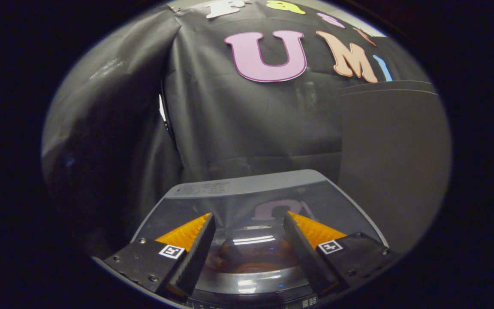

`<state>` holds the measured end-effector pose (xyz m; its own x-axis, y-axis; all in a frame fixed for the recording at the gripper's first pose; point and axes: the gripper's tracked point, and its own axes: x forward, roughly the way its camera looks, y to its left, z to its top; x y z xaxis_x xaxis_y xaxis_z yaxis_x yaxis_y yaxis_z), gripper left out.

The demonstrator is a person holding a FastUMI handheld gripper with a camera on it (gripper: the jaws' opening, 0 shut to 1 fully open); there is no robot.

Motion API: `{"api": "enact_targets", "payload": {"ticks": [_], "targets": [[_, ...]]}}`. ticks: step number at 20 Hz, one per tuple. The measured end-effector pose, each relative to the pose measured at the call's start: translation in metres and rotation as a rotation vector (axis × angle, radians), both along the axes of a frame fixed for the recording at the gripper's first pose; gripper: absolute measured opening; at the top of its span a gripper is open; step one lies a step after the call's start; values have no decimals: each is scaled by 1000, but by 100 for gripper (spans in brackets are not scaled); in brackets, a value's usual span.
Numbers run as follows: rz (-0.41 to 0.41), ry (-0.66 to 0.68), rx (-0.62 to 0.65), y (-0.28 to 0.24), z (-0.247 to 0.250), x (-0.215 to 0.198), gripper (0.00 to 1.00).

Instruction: Put the clothes into the washing machine and then close the washing machine lid.

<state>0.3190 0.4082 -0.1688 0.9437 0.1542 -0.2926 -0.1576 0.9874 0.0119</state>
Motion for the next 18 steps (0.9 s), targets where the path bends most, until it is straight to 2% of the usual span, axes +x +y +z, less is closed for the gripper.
{"api": "enact_targets", "payload": {"ticks": [9,18], "targets": [[6,-4,14,-4,16,-10,97],[-4,-50,12,-41,78,-63,97]]}}
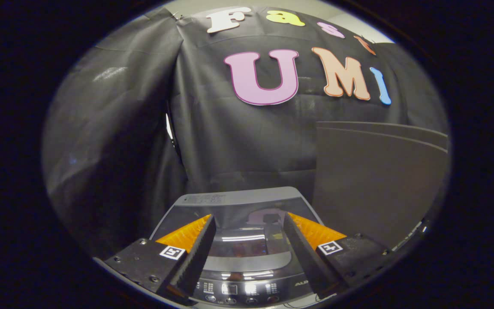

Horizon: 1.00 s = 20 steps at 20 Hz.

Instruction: Put the clothes into the washing machine and then close the washing machine lid.

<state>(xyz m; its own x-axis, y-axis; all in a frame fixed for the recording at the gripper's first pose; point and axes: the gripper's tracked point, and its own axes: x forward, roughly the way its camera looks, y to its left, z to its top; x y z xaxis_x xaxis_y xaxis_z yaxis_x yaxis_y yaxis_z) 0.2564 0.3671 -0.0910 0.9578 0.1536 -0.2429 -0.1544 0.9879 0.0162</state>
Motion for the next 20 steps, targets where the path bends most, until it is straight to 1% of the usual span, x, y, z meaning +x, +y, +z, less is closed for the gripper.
{"api": "enact_targets", "payload": {"ticks": [5,12,15,17,20], "targets": [[20,-5,-10,-11,18,-33,97],[82,-38,0,-8,57,-90,97],[134,-82,9,-8,83,-120,97],[170,-111,-8,-14,97,-141,97],[193,-142,28,-31,116,-169,97]]}}
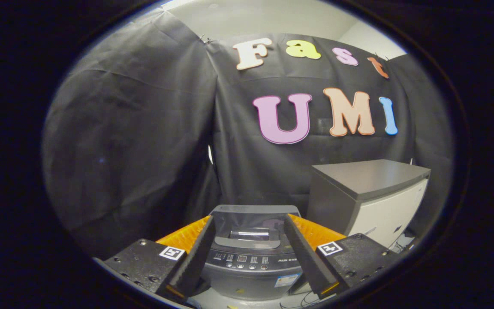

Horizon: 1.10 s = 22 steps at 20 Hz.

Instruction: Put the clothes into the washing machine and then close the washing machine lid.

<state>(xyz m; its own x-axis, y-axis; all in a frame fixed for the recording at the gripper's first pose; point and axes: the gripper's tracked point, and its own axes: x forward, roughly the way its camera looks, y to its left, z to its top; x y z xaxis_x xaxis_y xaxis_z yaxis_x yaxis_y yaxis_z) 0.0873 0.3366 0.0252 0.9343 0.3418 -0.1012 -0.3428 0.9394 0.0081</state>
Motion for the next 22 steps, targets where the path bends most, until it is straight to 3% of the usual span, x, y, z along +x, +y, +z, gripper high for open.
{"api": "enact_targets", "payload": {"ticks": [3,9,12,18,22], "targets": [[-4,-70,19,-20,23,-20,97],[-43,-215,-96,-70,65,-43,97],[-35,-227,-156,-93,59,-52,97],[-134,-205,-102,-164,35,-48,97],[-122,-195,-32,-188,23,-53,97]]}}
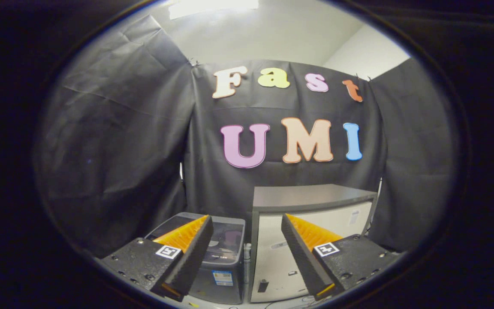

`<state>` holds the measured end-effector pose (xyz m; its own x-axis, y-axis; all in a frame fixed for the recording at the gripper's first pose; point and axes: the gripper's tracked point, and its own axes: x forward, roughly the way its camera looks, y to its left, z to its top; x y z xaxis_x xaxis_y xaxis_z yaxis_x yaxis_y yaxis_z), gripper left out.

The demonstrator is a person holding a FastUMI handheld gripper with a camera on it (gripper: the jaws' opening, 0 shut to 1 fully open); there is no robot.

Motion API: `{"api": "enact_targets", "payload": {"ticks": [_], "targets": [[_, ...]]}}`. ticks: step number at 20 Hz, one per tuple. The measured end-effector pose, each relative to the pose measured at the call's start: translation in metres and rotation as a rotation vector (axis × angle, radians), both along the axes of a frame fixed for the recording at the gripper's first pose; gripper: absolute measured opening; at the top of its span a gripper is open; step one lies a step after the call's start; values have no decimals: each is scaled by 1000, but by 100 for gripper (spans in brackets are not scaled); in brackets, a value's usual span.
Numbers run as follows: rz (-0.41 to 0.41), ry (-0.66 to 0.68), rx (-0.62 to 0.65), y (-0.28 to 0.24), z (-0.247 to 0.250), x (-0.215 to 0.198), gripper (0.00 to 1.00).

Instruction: Put the clothes into the washing machine and then close the washing machine lid.

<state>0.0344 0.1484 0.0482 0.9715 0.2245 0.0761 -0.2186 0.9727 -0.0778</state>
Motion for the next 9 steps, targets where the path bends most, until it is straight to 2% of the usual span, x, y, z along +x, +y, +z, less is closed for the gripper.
{"api": "enact_targets", "payload": {"ticks": [7,9], "targets": [[6,9,75,-30,-2,2,97],[32,19,93,-27,-1,1,97]]}}
